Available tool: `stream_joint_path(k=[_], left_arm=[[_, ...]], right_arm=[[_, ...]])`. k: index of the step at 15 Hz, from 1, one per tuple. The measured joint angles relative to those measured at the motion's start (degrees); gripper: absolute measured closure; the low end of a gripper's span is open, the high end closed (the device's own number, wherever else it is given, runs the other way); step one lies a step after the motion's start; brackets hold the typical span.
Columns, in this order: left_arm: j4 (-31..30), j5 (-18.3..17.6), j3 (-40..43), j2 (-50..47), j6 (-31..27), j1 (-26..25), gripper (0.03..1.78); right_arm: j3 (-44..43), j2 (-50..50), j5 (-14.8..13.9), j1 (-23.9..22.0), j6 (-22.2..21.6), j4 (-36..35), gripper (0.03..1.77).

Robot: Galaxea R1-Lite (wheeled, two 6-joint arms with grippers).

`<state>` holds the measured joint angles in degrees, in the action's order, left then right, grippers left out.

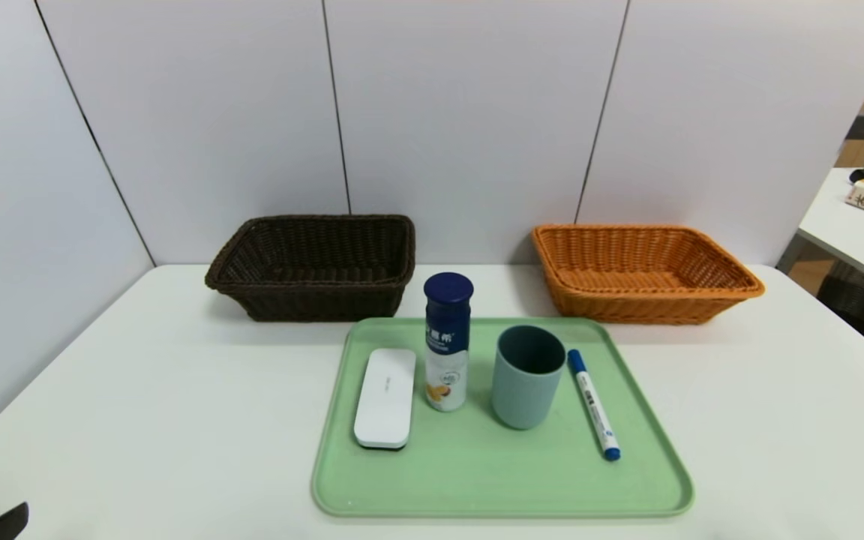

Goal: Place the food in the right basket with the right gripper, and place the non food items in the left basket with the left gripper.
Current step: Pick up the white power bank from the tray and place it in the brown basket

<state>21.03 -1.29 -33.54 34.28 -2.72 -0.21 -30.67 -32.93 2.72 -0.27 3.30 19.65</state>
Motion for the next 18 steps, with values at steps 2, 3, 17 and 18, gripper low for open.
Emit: stream_joint_path(k=[2,3,17,18], left_arm=[[3.4,0.0,-7.6,7.7,0.0,0.0,0.12],[5.2,-0.1,-11.3,10.9,0.0,0.0,0.12],[22.3,2.8,-41.6,44.8,20.4,23.0,0.12],[22.3,3.9,-41.8,46.4,21.7,25.1,0.12]], right_arm=[[-6.8,-5.9,0.7,0.0,0.0,5.0,0.10],[-10.7,-8.8,1.0,0.0,0.0,8.0,0.10],[-38.4,-41.1,1.5,16.5,-7.8,24.0,0.10],[-39.1,-42.2,1.5,18.1,-8.6,24.0,0.10]])
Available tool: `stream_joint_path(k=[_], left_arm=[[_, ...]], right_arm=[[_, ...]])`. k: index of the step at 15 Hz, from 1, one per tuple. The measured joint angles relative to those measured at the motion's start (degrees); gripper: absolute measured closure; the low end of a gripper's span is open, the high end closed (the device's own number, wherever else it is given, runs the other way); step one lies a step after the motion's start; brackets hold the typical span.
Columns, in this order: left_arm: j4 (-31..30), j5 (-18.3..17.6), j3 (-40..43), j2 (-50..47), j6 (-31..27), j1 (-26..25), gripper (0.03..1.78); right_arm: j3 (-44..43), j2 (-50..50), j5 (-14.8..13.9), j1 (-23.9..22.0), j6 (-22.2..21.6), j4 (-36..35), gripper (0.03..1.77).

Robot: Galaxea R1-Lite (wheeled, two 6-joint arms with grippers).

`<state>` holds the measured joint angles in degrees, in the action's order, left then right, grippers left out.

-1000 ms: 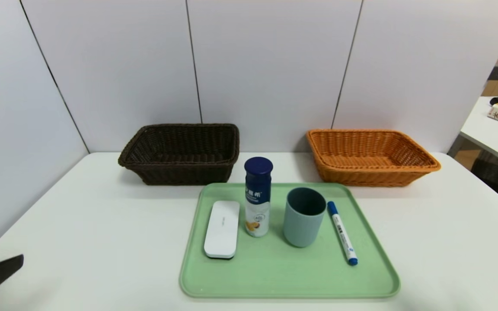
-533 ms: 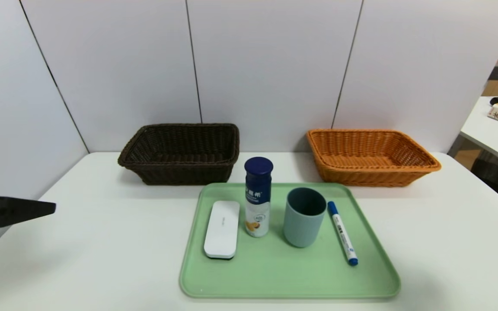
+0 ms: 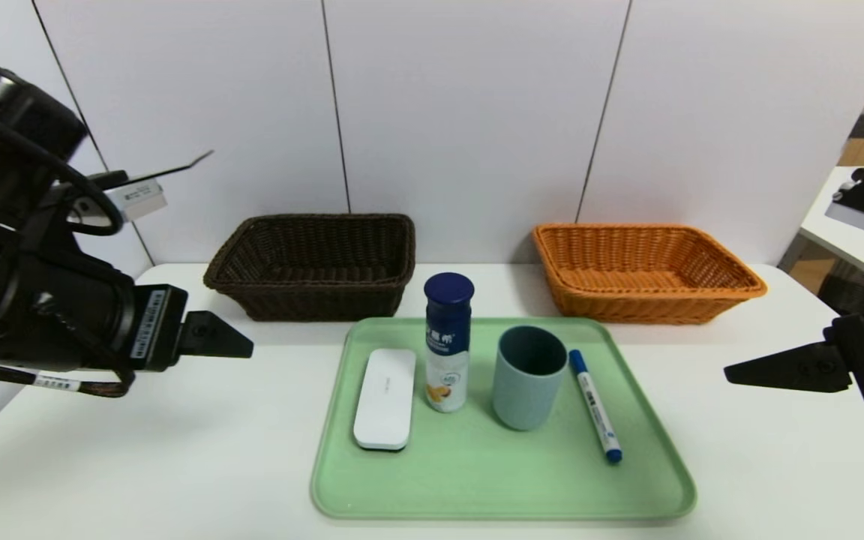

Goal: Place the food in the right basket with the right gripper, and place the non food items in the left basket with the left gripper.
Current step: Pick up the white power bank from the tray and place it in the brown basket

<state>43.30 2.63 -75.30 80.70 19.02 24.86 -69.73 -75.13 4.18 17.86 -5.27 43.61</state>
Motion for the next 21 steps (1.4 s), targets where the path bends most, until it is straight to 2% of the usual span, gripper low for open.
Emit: stream_joint_path(k=[3,7,11,13,17,21], left_arm=[[-0.2,0.6,0.0,3.8,3.9,4.7,0.12],[-1.4,0.8,-0.3,7.5,4.2,8.9,0.12],[-5.4,5.9,-0.4,12.8,5.8,13.4,0.12],[-6.6,7.3,-1.6,15.8,7.7,14.7,0.12],[-6.4,7.7,-6.5,21.8,14.1,16.6,0.12],[-6.5,7.7,-7.5,24.9,14.3,17.0,0.12]], right_arm=[[-0.5,-2.2,-0.2,2.5,-2.4,0.0,0.10],[-0.1,-3.6,-0.2,3.1,-3.7,0.1,0.10],[1.1,-3.9,-0.2,3.1,-3.9,0.0,0.10],[1.2,-4.0,-0.2,3.0,-4.5,-0.4,0.10],[1.6,-3.9,-0.3,3.0,-4.9,-0.5,0.10],[2.3,-3.5,-0.3,2.4,-4.9,-0.5,0.10]])
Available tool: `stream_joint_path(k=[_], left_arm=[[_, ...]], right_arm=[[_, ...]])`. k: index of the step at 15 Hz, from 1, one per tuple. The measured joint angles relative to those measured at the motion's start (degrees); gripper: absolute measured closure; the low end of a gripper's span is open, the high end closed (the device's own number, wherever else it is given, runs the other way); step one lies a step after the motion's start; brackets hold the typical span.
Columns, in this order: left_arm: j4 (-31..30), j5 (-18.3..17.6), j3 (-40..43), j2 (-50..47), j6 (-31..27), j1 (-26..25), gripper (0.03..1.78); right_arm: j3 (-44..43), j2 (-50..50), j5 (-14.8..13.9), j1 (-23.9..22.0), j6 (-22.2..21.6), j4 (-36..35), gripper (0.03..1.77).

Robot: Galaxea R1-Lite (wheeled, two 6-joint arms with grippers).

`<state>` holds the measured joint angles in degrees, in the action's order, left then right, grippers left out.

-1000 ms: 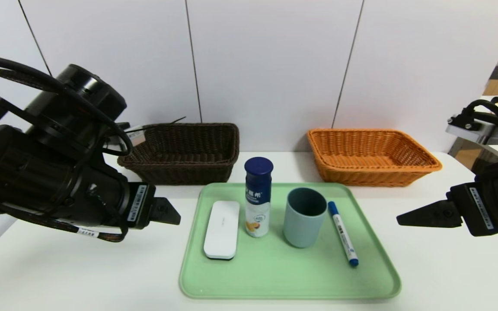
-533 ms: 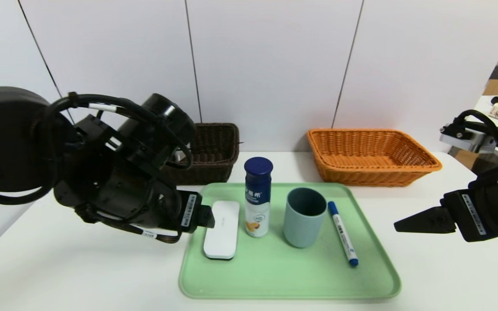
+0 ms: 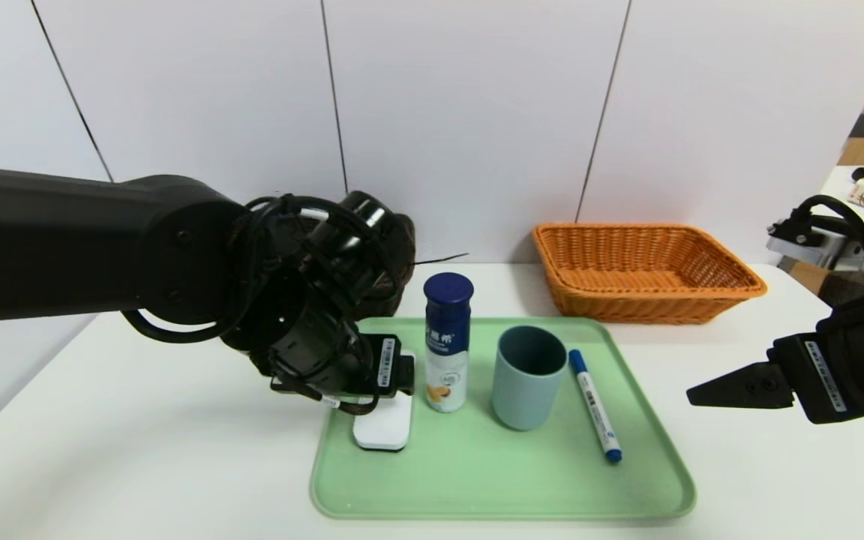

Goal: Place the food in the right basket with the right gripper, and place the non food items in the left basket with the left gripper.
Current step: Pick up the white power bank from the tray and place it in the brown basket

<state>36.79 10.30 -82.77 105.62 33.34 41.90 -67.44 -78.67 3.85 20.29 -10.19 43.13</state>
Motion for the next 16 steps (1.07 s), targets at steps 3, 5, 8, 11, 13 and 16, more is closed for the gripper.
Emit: stream_joint_path(k=[3,5,8,11,13,16], left_arm=[[-0.3,0.1,-0.2,1.4,0.0,0.0,0.12],[-0.3,0.1,-0.7,2.2,0.0,0.2,0.12],[-0.2,0.2,-1.8,3.4,0.4,0.9,0.12],[-0.3,0.4,-2.3,4.7,0.6,1.4,0.12],[-0.3,0.4,-2.3,5.3,0.7,1.5,0.12],[-0.3,0.4,-2.3,6.0,0.7,1.5,0.12]], right_arm=[[0.5,0.1,0.0,-0.1,-0.1,-0.2,0.10],[0.6,0.2,0.0,-0.1,-0.2,-0.2,0.10],[0.7,0.2,0.0,-0.1,-0.6,-0.2,0.10],[1.1,0.3,-0.1,-0.3,-0.7,-0.2,0.10],[1.5,0.4,-0.1,-0.5,-0.7,-0.3,0.10],[1.8,0.5,-0.1,-0.5,-0.7,-0.3,0.10]])
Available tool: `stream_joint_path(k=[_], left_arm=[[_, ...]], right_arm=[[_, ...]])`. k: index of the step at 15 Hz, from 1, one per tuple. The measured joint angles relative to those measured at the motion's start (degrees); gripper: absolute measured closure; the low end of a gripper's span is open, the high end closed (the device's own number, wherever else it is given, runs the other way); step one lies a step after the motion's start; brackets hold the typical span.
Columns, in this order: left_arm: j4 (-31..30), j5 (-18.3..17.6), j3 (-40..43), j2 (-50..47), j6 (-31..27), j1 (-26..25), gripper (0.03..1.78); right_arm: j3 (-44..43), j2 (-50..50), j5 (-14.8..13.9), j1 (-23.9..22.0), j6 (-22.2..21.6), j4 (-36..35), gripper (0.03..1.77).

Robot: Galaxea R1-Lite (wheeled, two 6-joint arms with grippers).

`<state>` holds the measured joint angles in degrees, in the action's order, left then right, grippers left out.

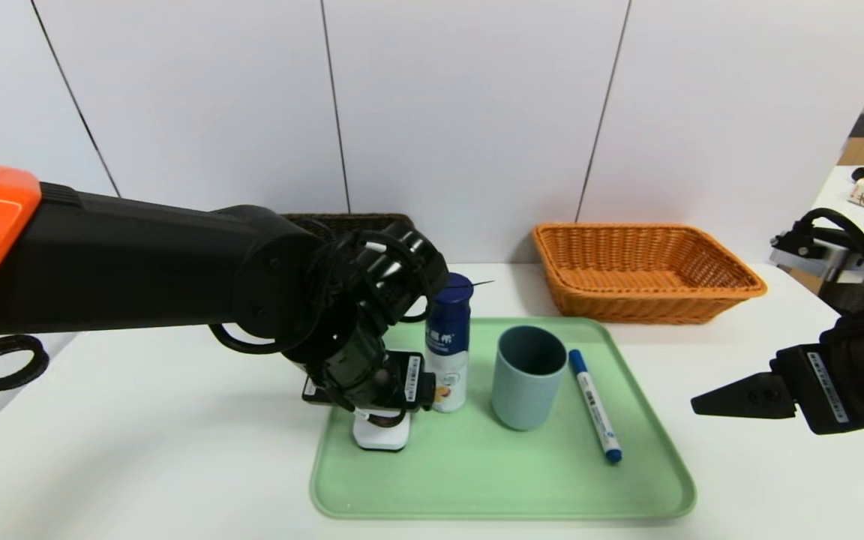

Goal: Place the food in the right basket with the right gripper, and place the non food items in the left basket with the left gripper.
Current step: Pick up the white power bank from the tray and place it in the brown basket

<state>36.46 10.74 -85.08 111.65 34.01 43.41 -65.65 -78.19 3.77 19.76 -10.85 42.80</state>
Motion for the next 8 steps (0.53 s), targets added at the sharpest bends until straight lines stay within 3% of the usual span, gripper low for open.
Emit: stream_joint_path(k=[8], left_arm=[[-0.7,0.8,-0.1,3.0,0.1,0.0,0.12]], right_arm=[[0.1,0.5,0.0,0.0,0.0,0.1,0.10]])
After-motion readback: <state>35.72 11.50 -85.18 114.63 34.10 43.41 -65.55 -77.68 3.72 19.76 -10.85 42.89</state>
